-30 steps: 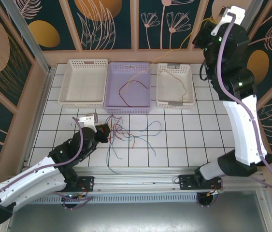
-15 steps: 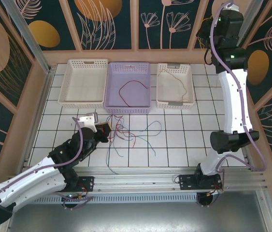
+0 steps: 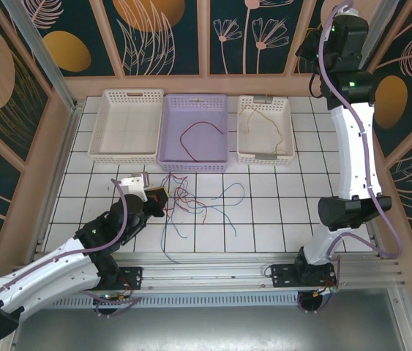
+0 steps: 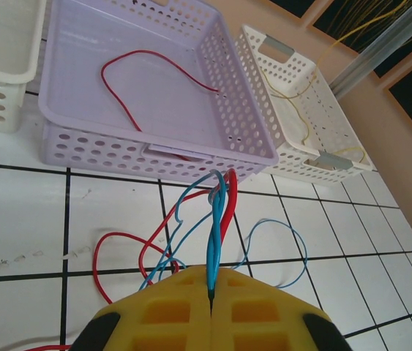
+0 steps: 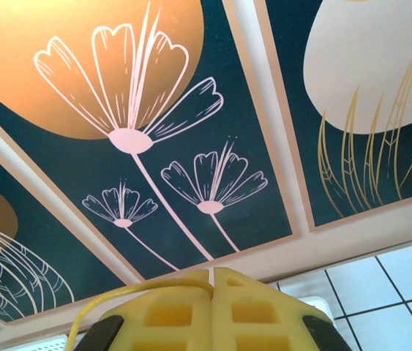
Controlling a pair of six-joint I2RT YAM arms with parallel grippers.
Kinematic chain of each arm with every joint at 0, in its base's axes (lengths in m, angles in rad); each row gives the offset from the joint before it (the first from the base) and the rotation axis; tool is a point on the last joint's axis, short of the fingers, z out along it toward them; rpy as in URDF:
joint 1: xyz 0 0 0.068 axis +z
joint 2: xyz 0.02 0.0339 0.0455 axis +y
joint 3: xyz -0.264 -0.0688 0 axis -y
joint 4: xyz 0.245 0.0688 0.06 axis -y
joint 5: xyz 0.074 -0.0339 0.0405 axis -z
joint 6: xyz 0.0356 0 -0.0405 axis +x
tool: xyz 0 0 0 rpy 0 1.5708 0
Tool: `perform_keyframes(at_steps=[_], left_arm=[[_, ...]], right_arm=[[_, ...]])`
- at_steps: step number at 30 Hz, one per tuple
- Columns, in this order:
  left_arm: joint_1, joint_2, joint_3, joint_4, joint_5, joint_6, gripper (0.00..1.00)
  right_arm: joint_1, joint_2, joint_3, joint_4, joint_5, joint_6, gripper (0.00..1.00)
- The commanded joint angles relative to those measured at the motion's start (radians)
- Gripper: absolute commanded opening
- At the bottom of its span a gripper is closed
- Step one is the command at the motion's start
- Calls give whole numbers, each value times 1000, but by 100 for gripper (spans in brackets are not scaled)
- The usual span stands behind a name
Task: Untangle the cables
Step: Place the cable in the container.
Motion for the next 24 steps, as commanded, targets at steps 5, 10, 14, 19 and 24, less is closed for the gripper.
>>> perform_keyframes(at_steps=[5, 10, 14, 19, 24], left_arm=[[3, -5, -18, 42, 11, 15, 0], [3, -1, -29, 61, 21, 8, 0], [3, 5, -30, 64, 22, 7, 0], [3, 14, -29, 76, 24, 6, 0], [3, 19, -33, 83, 29, 3, 0]], right_arm=[[-2, 2, -38, 10, -22, 15, 0], [19, -63, -244, 88, -12, 9, 0], [24, -138, -446, 172, -20, 21, 0], [42, -200, -651, 254, -31, 31, 0], [60, -223, -798, 303, -43, 43, 0]])
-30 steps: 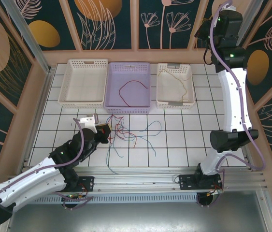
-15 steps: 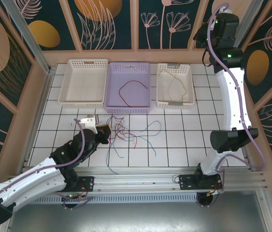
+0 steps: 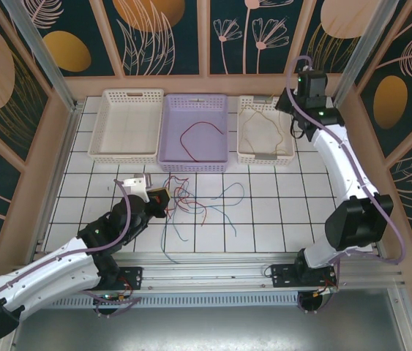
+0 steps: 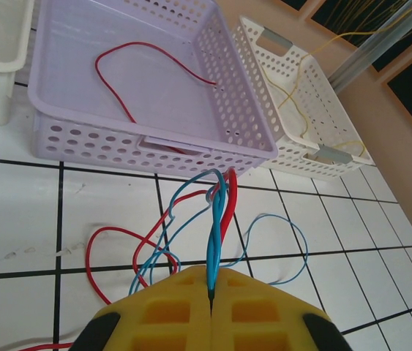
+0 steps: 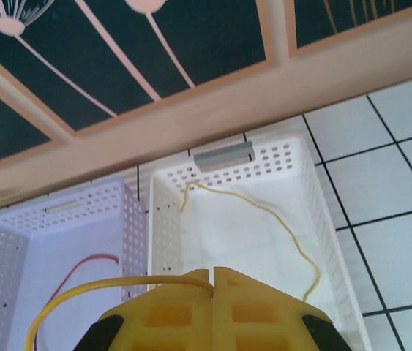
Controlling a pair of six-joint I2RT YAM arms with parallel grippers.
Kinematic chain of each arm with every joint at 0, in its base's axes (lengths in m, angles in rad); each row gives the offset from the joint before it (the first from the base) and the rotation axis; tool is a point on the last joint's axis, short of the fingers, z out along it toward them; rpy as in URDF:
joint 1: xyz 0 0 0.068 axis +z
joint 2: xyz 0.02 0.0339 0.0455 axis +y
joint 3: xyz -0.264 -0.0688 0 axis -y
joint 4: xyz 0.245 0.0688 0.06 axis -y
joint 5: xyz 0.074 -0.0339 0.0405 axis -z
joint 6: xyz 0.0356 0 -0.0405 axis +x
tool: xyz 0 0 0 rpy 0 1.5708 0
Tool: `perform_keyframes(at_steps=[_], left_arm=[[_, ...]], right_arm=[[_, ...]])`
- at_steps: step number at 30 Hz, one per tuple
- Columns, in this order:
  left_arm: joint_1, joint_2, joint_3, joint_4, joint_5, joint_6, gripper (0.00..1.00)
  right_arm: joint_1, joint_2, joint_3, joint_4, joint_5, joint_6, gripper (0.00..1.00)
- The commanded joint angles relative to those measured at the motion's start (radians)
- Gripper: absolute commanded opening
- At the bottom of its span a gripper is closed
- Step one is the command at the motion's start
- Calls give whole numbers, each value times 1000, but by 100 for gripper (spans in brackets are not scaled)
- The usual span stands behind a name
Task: Untangle the cables
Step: Place the cable in the container.
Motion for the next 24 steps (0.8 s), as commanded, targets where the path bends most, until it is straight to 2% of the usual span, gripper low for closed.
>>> perform_keyframes(at_steps=[1, 10, 24], left_arm=[[3, -1, -9, 37, 10, 1, 0], [3, -9, -13, 31, 25, -9, 0], [3, -25, -24, 23, 26, -13, 0]], right_arm=[[22, -31, -62, 89, -15, 24, 0], [46, 67, -141, 127, -6, 49, 0], [27, 274, -80, 40, 1, 95, 0]])
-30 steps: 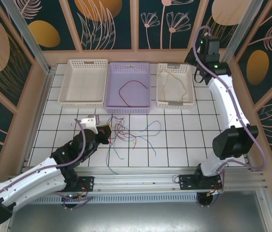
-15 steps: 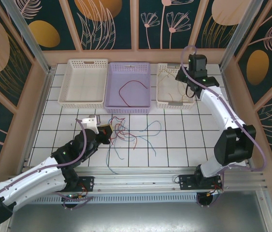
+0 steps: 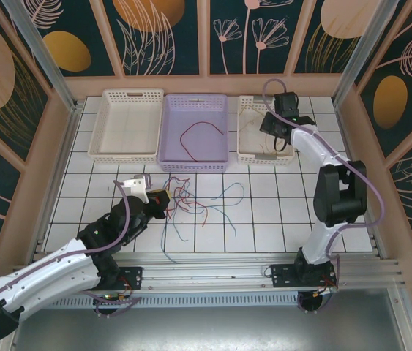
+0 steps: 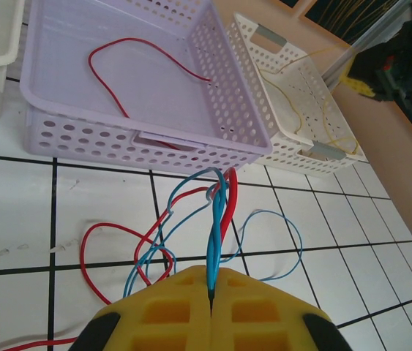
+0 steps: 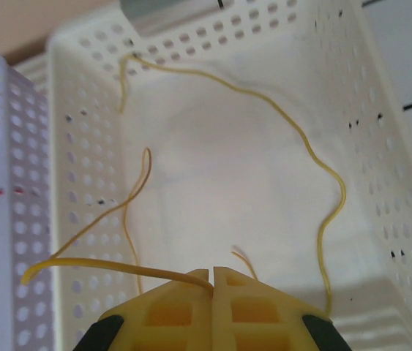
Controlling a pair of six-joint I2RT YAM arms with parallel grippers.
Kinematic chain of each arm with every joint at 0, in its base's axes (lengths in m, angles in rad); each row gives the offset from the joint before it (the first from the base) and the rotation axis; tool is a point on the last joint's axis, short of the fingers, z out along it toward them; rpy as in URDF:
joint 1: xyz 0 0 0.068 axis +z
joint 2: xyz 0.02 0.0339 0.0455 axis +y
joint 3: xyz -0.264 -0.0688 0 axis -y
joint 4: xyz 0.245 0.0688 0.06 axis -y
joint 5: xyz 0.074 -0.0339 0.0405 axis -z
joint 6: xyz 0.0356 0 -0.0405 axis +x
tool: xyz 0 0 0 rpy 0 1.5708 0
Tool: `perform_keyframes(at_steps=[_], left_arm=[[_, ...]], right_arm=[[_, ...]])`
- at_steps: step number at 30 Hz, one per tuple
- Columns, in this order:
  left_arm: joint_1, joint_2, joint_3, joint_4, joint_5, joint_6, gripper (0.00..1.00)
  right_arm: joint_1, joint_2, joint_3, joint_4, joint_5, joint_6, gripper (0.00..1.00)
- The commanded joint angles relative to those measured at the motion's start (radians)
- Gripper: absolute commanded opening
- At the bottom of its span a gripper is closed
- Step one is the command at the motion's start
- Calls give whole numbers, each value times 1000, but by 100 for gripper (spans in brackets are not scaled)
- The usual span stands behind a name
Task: Untangle the cables
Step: Place the cable in the container.
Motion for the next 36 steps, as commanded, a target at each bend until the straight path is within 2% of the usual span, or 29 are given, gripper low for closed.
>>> perform_keyframes(at_steps=[1, 8, 24, 34, 36], left_arm=[[3, -8, -9, 17, 12, -10, 0], [3, -4, -19, 29, 20, -17, 0], [3, -5, -14, 28, 20, -16, 0], [3, -7, -18, 26, 23, -17, 0], [3, -8, -21, 28, 25, -17, 0]], right_arm=[[-2, 30, 35, -34, 2, 18, 0], [-2, 46, 51, -52, -18, 12, 0], [4, -5, 41, -63, -36, 8, 27], [3, -47, 31, -71, -94, 11, 50], [2, -31, 52, -105, -93, 3, 51]])
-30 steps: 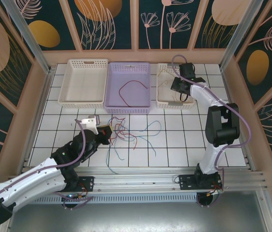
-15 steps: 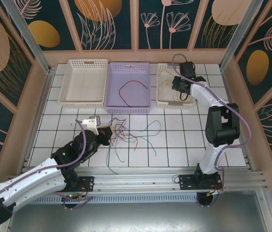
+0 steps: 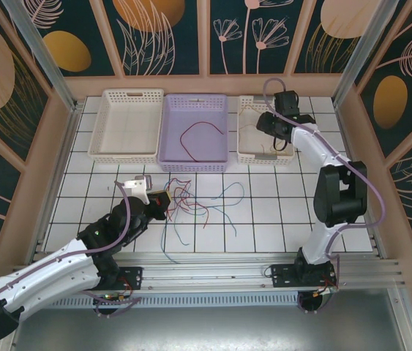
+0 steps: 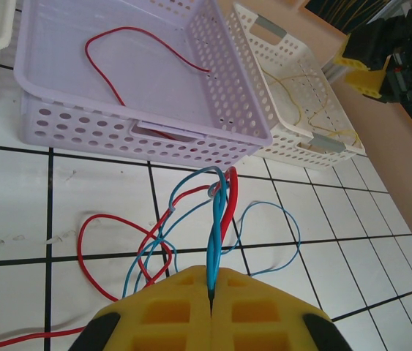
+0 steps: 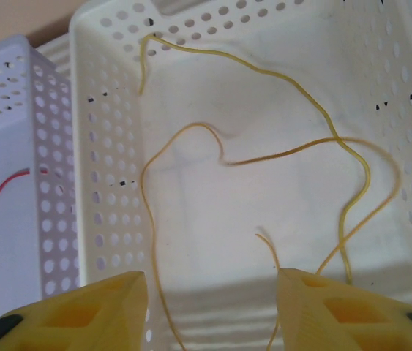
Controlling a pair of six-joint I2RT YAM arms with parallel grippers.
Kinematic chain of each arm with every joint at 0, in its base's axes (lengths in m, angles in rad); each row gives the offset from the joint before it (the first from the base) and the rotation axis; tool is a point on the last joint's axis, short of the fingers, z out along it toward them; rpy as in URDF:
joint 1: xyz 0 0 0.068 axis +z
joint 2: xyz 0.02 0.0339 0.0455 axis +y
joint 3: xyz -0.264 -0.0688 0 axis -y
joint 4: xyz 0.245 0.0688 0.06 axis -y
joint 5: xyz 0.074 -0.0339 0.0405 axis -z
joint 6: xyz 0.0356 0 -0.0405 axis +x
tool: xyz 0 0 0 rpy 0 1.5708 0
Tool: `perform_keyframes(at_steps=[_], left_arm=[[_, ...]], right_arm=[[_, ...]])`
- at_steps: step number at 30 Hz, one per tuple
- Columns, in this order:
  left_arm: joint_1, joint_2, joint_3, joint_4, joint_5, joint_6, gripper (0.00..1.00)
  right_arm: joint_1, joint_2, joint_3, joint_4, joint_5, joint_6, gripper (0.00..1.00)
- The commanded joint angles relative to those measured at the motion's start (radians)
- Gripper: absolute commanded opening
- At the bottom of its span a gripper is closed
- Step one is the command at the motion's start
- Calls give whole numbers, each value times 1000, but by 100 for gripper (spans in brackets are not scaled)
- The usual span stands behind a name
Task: Untangle the cables
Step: Place the cable in the container, then untie the cable from multiple cables.
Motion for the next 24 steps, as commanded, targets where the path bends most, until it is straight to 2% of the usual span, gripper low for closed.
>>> perform_keyframes(at_steps=[1, 7, 10, 15, 20, 24], left_arm=[[4, -10, -9, 25, 7, -7, 0], [3, -29, -18, 22, 5, -13, 0], [3, -34, -22, 31, 12, -20, 0], [3, -42, -14, 51, 19, -26, 0], [3, -59, 7, 55, 8, -16, 0], [3, -93, 3, 60, -32, -30, 0]], right_arm=[[2, -12, 29, -65, -14, -4, 51], [13, -102, -57, -9, -38, 4, 54], [71, -200, -139, 51, -78, -2, 57], [257, -379, -367, 220, -261, -32, 62], [466, -492, -592, 390, -268, -15, 64], [629, -550, -729, 499, -217, 3, 64]])
